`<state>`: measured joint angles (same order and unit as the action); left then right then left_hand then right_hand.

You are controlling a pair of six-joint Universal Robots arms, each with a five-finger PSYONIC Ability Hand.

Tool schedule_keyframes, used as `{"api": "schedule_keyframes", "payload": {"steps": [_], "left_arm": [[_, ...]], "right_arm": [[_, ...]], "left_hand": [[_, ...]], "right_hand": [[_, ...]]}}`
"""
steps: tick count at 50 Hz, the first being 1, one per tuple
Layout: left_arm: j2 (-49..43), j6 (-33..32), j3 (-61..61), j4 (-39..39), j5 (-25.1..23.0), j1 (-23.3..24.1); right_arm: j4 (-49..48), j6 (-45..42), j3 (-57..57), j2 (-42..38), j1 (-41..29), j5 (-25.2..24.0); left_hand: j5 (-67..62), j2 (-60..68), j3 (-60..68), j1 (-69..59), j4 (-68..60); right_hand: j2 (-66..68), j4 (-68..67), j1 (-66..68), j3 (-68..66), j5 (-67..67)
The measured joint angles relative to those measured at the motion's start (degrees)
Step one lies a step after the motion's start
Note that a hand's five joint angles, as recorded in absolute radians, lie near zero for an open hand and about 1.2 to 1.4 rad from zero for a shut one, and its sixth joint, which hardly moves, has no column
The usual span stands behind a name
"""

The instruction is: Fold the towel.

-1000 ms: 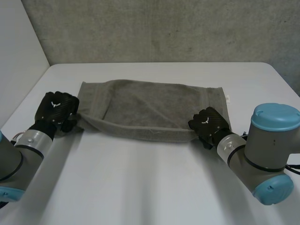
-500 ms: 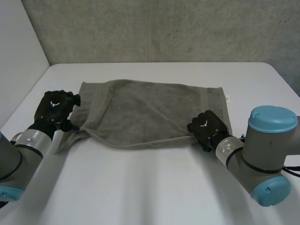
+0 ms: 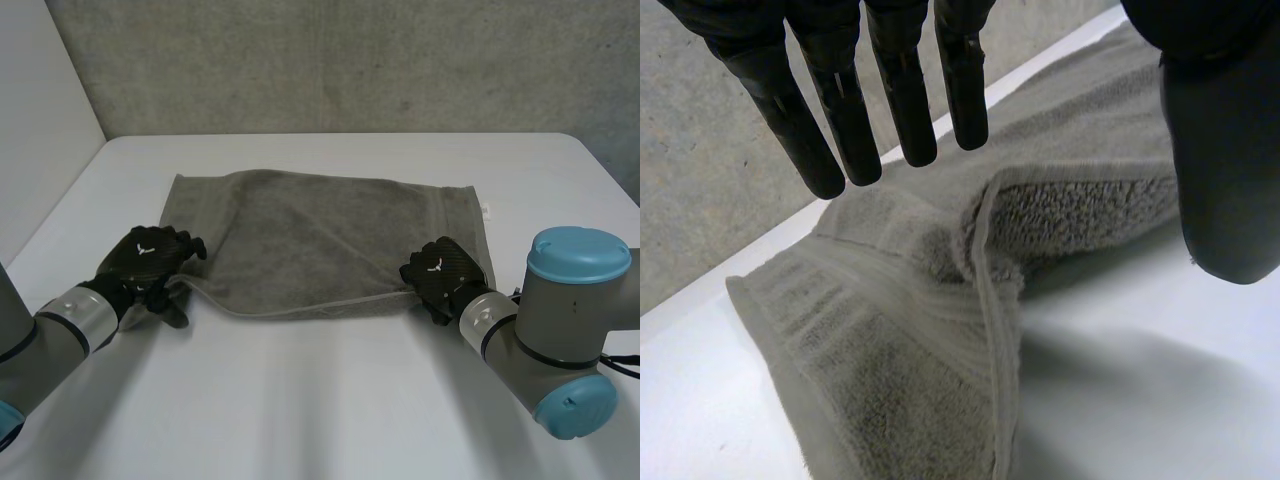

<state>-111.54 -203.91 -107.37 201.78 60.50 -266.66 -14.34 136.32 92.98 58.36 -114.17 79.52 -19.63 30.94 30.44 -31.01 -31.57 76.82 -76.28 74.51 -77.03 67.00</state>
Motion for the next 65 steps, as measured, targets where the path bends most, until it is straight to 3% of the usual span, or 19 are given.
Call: {"api": "schedule_keyframes", "payload": {"steps": [9, 15, 23, 27, 35, 44, 53, 56, 62, 65], "left_arm": [[-3.30, -1.25, 0.01, 7.22, 6.43, 0.21], [-6.73, -1.06, 1.22, 12.51, 9.87, 0.66], [-9.14, -0.91, 2.99, 12.21, 10.23, 1.29], [-8.52, -0.63, 3.34, 11.40, 10.30, 1.07], [-6.07, 0.31, 3.22, 11.13, 10.48, -1.73], [-5.63, 2.24, 2.91, 11.10, 10.22, -3.72], [-5.72, 2.79, 2.60, 11.09, 10.00, -2.91], [-5.72, 2.70, 2.52, 11.08, 10.01, -2.74], [-5.67, 2.56, 2.67, 11.04, 10.03, -2.70], [-5.44, 2.48, 2.79, 10.55, 10.02, -2.69]], "right_arm": [[-0.01, 0.00, 0.00, -0.01, 0.00, -0.01], [0.00, 0.16, -0.01, 0.01, 0.01, 0.00], [0.06, 0.74, -0.34, 0.25, 0.28, 0.71], [0.10, 1.60, -0.79, 0.27, 0.68, 2.03], [0.33, 4.66, -2.23, -0.31, 1.61, 4.52], [2.19, 8.71, -3.62, -1.04, 2.67, 5.09], [10.99, 14.09, -6.76, -2.61, 2.91, 3.80], [14.23, 15.49, -7.78, -2.98, 2.94, 3.04], [16.23, 16.21, -8.55, -2.92, 3.42, 2.25], [16.34, 16.10, -8.84, -2.41, 4.13, 2.13]], "left_hand": [[-1.10, 0.42, 0.46, -0.34, -0.26], [-25.68, 25.08, 25.38, -25.12, -24.75], [-47.98, 46.33, 47.52, -46.16, -45.92], [-48.52, 46.55, 48.01, -46.17, -45.97], [-48.52, 46.55, 48.19, -46.43, -45.97], [-48.53, 46.55, 48.22, -46.73, -45.97], [-48.82, 46.55, 48.24, -46.73, -45.97], [-48.83, 46.55, 48.25, -46.73, -45.97], [-48.83, 46.55, 48.26, -46.73, -45.97], [-48.83, 46.55, 48.26, -46.73, -45.97]], "right_hand": [[0.00, 0.00, 0.00, 0.00, 0.00], [0.00, 0.00, 0.00, 0.00, 0.00], [-5.04, 4.54, -3.45, 5.00, -5.20], [-16.40, 15.37, -14.17, 16.57, -16.40], [-25.88, 25.55, -24.56, 26.37, -27.23], [-26.92, 26.63, -25.70, 27.68, -28.41], [-26.87, 26.55, -25.05, 27.50, -27.61], [-25.85, 25.24, -23.20, 25.86, -25.86], [-1.24, 1.08, -0.21, 1.96, -1.46], [-0.03, -0.40, 0.11, 0.36, 0.06]]}}
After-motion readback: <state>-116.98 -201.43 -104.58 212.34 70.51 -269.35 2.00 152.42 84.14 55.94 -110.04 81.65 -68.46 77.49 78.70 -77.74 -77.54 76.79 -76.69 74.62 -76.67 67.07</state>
